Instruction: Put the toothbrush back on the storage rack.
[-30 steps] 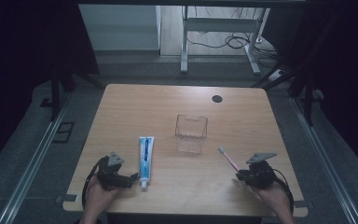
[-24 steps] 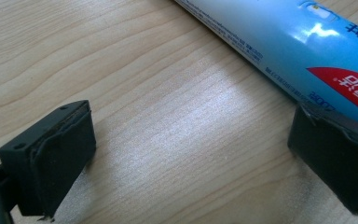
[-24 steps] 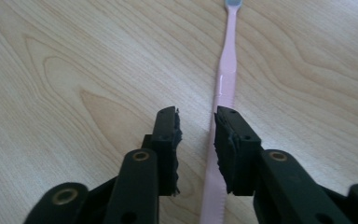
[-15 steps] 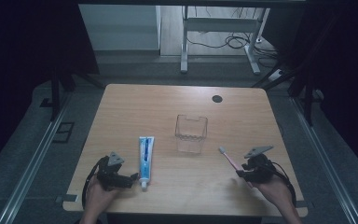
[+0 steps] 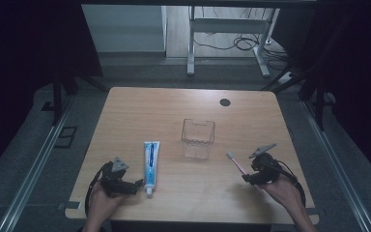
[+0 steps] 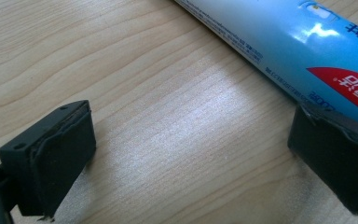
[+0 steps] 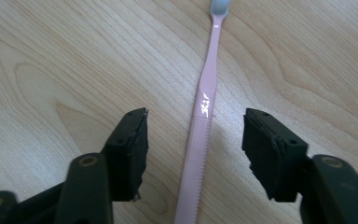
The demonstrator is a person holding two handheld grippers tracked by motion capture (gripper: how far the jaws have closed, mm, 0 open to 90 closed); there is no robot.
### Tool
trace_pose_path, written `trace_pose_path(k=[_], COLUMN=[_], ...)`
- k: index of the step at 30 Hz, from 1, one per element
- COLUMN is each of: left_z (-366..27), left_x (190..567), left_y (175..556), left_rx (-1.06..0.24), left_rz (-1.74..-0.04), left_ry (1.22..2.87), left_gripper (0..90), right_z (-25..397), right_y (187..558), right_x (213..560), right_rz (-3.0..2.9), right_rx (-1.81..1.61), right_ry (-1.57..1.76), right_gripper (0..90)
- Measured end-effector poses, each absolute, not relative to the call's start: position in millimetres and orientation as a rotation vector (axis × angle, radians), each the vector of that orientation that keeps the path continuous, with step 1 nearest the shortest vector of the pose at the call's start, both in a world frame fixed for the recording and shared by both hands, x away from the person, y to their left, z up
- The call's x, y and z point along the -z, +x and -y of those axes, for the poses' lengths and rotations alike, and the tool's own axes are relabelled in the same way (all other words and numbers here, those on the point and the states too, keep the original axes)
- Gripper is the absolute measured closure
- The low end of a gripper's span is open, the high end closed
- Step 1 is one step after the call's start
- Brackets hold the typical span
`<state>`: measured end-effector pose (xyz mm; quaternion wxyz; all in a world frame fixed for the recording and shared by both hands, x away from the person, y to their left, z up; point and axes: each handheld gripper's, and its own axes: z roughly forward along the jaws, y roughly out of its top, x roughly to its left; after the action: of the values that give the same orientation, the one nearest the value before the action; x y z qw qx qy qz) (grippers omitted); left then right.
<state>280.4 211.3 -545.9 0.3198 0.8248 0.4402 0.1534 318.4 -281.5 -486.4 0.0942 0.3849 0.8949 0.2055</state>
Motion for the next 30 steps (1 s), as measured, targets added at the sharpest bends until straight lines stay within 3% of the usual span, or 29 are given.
trace_pose_path(k=[5,12,30], left_z=[-211.3,-211.3,-211.4], left_x=[545.9,545.9,545.9], left_y=[280.4,280.4,280.4], left_rx=[-0.403,-0.404,-0.404], left_rz=[-1.157,-1.157,-1.157], left_ry=[2.168,2.168,2.169], left_gripper=[0.9,0.8,0.9], right_z=[278.6,275.6,253.7], right_y=[324.1,330.8,355.1], right_x=[487.2,488.5,492.1], right_rz=[-2.685,-2.698,-2.782], right_rx=[-0.533,-0.492,-0.287], right_ry=[1.110,1.140,1.216], right_gripper=[31.5,30.2,58.6])
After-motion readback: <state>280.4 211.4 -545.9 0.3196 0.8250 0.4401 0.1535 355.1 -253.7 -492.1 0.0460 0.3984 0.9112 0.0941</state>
